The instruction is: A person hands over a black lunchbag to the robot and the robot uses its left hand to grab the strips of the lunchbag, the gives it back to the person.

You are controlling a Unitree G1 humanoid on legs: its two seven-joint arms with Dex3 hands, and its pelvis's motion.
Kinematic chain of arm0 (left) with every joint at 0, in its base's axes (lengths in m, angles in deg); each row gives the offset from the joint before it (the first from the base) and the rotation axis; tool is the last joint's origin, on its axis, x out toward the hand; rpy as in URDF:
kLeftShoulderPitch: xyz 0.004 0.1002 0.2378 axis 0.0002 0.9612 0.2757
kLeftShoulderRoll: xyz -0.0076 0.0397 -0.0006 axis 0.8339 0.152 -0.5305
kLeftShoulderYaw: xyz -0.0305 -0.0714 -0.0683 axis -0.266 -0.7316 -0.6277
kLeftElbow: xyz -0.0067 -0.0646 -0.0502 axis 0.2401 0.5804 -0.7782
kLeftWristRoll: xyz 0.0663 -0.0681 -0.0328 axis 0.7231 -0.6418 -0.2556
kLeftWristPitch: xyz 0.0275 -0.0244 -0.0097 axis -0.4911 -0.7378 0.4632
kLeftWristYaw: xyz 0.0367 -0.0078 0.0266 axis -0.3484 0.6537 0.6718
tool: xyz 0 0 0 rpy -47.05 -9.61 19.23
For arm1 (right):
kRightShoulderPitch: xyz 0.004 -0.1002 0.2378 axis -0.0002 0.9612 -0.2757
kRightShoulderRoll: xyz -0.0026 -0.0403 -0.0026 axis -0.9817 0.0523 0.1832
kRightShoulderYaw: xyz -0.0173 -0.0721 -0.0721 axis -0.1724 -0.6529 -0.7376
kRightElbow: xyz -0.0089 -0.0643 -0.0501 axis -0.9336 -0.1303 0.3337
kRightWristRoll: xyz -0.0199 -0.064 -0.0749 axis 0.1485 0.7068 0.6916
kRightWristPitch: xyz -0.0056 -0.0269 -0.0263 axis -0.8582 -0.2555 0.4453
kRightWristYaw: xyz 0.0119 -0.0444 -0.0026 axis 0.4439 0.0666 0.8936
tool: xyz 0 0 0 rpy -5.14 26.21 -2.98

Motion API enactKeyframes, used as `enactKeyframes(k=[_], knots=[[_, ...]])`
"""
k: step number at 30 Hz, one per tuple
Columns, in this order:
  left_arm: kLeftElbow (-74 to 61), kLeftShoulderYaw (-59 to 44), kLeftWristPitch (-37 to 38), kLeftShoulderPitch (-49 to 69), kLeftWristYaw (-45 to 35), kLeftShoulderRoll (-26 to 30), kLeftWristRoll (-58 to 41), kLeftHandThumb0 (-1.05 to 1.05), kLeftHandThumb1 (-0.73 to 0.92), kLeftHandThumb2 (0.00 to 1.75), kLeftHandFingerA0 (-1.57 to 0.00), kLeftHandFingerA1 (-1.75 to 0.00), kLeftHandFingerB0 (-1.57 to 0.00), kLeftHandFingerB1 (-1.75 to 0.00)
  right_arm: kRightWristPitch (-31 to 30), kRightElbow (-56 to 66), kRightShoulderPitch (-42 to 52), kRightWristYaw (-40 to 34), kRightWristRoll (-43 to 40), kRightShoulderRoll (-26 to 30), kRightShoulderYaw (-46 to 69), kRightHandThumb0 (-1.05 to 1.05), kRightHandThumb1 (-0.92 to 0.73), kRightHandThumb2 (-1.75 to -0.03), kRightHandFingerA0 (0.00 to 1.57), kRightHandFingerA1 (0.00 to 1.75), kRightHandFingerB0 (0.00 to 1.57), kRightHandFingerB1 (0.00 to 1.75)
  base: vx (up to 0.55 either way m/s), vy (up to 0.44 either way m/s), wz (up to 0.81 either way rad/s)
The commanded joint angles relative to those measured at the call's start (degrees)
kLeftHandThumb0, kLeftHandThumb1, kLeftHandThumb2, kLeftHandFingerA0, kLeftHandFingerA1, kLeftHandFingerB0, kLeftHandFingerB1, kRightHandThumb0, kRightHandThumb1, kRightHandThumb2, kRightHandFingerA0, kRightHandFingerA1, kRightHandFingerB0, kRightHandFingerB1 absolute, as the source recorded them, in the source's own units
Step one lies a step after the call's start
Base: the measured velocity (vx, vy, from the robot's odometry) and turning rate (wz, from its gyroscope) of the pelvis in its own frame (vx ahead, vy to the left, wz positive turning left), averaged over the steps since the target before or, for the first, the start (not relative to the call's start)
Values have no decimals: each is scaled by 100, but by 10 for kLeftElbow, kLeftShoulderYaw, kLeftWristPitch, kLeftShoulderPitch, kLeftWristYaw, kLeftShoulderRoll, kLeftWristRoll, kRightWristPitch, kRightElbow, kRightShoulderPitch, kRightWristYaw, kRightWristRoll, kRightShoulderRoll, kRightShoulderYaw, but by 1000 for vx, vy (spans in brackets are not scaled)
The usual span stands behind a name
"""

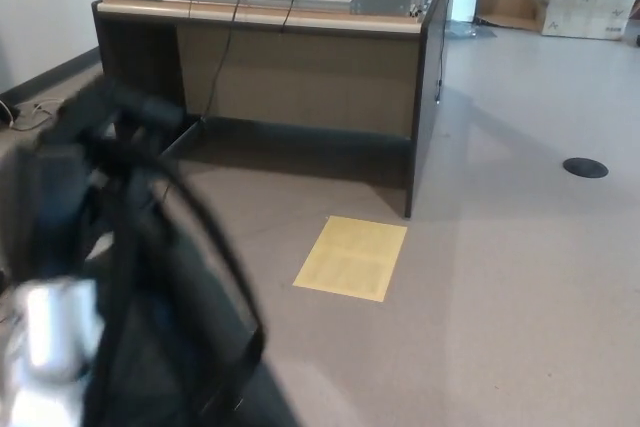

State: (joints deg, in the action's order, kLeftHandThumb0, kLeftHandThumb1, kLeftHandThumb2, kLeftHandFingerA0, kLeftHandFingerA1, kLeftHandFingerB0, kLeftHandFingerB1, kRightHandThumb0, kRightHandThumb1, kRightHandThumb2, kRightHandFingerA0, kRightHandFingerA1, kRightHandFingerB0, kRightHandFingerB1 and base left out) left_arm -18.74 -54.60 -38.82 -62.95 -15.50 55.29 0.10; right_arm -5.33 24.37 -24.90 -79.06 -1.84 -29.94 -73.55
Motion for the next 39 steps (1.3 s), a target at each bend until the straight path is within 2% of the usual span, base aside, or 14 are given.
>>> enactKeyframes(k=[1,4,6,15,16,17,18,22,23,25,29,32,33,39], knots=[[27,-88,227,172,74,48,-41,-6,67,86,-107,-143,-78,-112,8,-12,-5,5,-9,13,7,-56,-55,-97,74,69,38,51,0,0,0],[73,-94,255,210,92,50,-31,-2,69,81,-105,-142,-78,-112,10,-12,-7,6,-10,13,9,-54,-55,-97,73,69,38,52,0,0,0],[122,-96,283,240,121,58,-7,3,65,85,-95,-151,-78,-117,6,-10,-6,-3,-4,11,5,-56,-56,-97,74,68,39,51,0,0,0],[334,-64,340,290,235,91,56,-6,69,71,-102,-151,-80,-124,0,-12,-12,0,-3,5,1,-57,-56,-97,73,68,37,50,0,0,0],[350,-57,343,290,245,98,64,-4,69,72,-97,-156,-78,-125,-3,-12,-13,-5,1,6,-1,-64,-67,-63,74,50,50,37,0,0,0],[361,-53,343,289,251,102,67,-4,70,68,-93,-163,-76,-130,-3,-12,-14,-9,4,7,-2,-63,-68,-63,76,51,50,38,0,0,0],[378,-47,334,289,253,105,67,-7,72,67,-94,-161,-75,-132,-2,-13,-17,-12,6,7,-3,-59,-57,-97,75,68,38,50,0,0,0],[426,-37,344,284,259,114,61,-3,68,74,-94,-153,-77,-128,2,-19,-20,-10,1,3,0,-58,-56,-97,75,68,38,51,0,0,0],[433,-32,344,282,271,117,68,-1,67,78,-93,-157,-76,-132,2,-19,-20,-11,1,3,0,-64,-66,-63,77,51,51,38,0,0,0],[447,-25,350,278,282,120,71,-3,71,72,-93,-159,-75,-133,2,-18,-17,-10,-1,4,2,-65,-66,-63,77,51,51,38,0,0,0],[465,-13,351,269,308,131,80,0,61,84,-91,-161,-77,-132,0,-17,-17,-11,1,4,0,-63,-66,-63,76,50,51,38,0,0,0],[476,-4,356,261,326,139,84,-1,62,82,-92,-161,-77,-132,2,-19,-17,-13,2,4,0,-63,-67,-63,77,51,52,38,0,0,0],[474,-3,356,260,324,141,82,-8,69,71,-95,-158,-76,-131,2,-20,-17,-13,1,3,0,-65,-66,-63,77,51,52,38,0,0,0],[451,7,367,215,323,169,81,-16,73,67,-98,-161,-71,-130,8,-29,-12,-15,0,0,1,-64,-67,-63,77,51,52,39,0,0,0]])
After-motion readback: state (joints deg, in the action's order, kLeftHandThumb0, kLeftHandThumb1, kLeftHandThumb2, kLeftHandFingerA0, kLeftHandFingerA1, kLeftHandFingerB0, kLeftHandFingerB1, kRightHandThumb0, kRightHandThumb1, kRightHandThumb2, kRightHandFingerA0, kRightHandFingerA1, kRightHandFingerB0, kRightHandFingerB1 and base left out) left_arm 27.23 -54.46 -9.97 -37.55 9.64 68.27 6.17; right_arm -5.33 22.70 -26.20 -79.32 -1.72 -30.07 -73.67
